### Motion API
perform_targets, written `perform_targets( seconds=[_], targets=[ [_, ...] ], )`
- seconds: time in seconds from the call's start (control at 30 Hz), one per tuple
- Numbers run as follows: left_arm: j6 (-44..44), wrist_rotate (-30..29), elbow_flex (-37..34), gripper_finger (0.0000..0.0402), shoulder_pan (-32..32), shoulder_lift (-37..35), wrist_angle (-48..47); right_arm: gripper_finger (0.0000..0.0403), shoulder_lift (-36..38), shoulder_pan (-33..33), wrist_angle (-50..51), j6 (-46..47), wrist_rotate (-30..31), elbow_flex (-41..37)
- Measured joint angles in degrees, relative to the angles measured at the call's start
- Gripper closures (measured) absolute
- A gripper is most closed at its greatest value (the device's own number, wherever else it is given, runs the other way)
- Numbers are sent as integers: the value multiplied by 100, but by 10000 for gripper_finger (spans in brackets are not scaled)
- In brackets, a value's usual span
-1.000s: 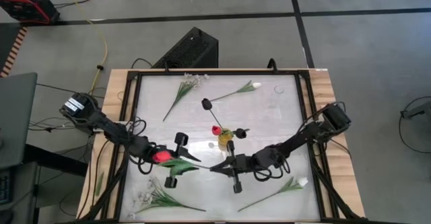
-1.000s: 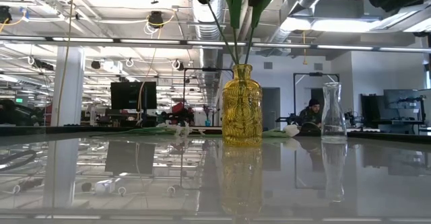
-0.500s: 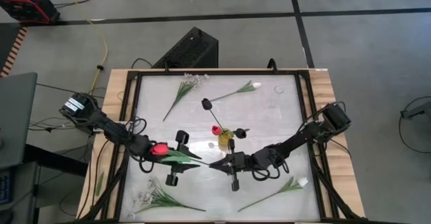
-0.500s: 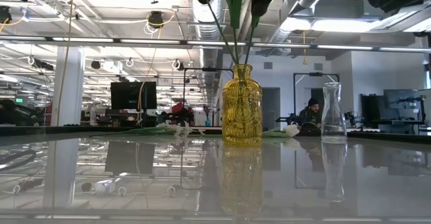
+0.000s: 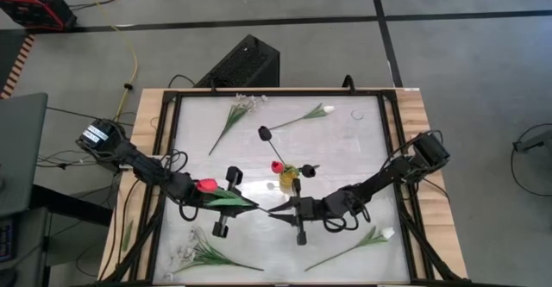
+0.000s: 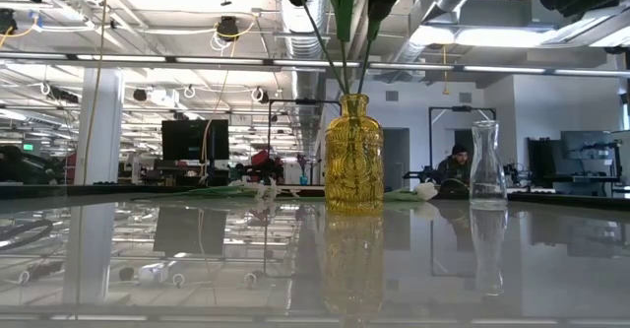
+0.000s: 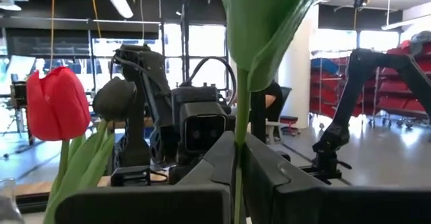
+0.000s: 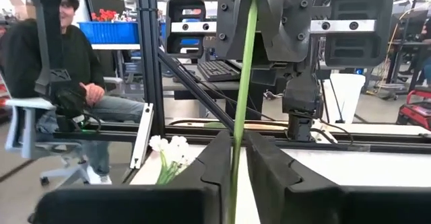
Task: Sort flowers into vase by color
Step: Put the red tulip into the yellow vase
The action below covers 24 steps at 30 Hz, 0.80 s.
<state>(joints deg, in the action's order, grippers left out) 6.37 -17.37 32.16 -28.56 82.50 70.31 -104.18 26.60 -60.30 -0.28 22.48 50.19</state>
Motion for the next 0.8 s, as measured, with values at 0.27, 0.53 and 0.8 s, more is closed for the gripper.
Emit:
perform_targets(
  seconds=[0.27,0.53,0.8],
  targets=[
    [-83,-473,0,401,0,0,-356,227,166,149,596,-13,22,0],
    [-85,-1033,0,401,211,4,-1018,199,1404,279,4131,1313,17,0],
    [-161,-1031,0,401,896,13,-1021,220,1935,507,6274,2518,546,0]
  ],
)
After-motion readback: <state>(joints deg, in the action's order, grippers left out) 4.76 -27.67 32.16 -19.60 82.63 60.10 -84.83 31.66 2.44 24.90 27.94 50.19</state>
